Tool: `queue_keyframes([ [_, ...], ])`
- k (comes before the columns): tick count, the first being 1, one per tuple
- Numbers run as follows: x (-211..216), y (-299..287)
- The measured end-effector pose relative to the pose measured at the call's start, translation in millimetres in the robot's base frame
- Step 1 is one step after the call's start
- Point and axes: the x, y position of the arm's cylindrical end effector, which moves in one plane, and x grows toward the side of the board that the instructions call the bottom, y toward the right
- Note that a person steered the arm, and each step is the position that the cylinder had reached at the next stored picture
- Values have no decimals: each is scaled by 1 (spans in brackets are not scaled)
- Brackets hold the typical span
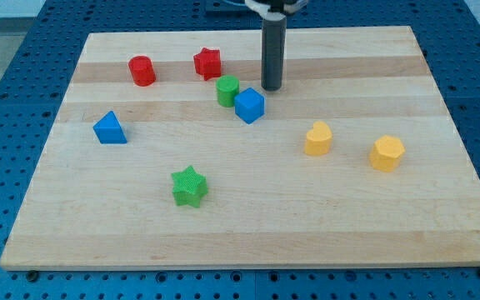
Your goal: Push the blue cube and green circle to the center
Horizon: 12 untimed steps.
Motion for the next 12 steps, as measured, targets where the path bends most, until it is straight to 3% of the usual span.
queue_keyframes([
  [1, -12, -21],
  [2, 13, -78],
  [3, 37, -91],
  [6, 32, -91],
  [8, 20, -19],
  [10, 60, -15],
  [12, 67, 23],
])
